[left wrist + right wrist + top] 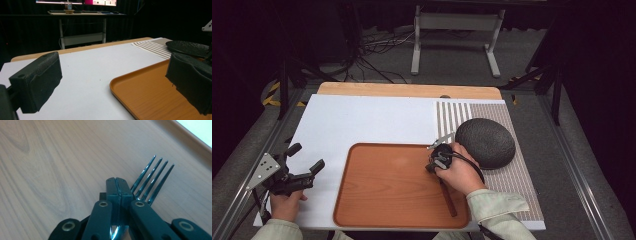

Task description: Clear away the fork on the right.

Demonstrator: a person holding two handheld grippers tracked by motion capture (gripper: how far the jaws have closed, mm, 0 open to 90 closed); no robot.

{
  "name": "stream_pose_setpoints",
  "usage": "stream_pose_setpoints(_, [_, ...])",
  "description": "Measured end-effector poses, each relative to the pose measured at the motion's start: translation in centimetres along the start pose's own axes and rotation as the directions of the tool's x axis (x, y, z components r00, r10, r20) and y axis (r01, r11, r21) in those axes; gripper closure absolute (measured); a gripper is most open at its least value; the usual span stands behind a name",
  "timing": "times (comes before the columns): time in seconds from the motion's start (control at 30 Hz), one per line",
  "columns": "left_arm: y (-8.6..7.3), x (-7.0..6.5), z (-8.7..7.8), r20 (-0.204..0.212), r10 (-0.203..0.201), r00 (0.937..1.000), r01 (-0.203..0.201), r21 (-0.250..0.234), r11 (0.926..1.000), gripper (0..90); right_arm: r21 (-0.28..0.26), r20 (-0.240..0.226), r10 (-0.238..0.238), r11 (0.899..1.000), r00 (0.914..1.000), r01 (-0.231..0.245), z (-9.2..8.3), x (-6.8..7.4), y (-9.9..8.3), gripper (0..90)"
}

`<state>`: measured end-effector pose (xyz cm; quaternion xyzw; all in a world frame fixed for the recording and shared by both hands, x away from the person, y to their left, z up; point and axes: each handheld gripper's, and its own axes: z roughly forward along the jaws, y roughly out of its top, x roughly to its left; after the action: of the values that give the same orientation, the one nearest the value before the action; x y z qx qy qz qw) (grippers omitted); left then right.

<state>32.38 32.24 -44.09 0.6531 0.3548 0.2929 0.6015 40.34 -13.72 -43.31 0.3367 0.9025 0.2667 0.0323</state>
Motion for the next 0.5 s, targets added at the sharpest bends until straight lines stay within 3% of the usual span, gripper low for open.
stream_pose_setpoints(0.5, [0.0,0.0,0.0,-0.001,0.000,1.0000,0.000,-0.003,1.0000,1.0,0.013,0.038,0.013,1.000,0.9992,-0.013,-0.5,-1.0,-0.3,90.0])
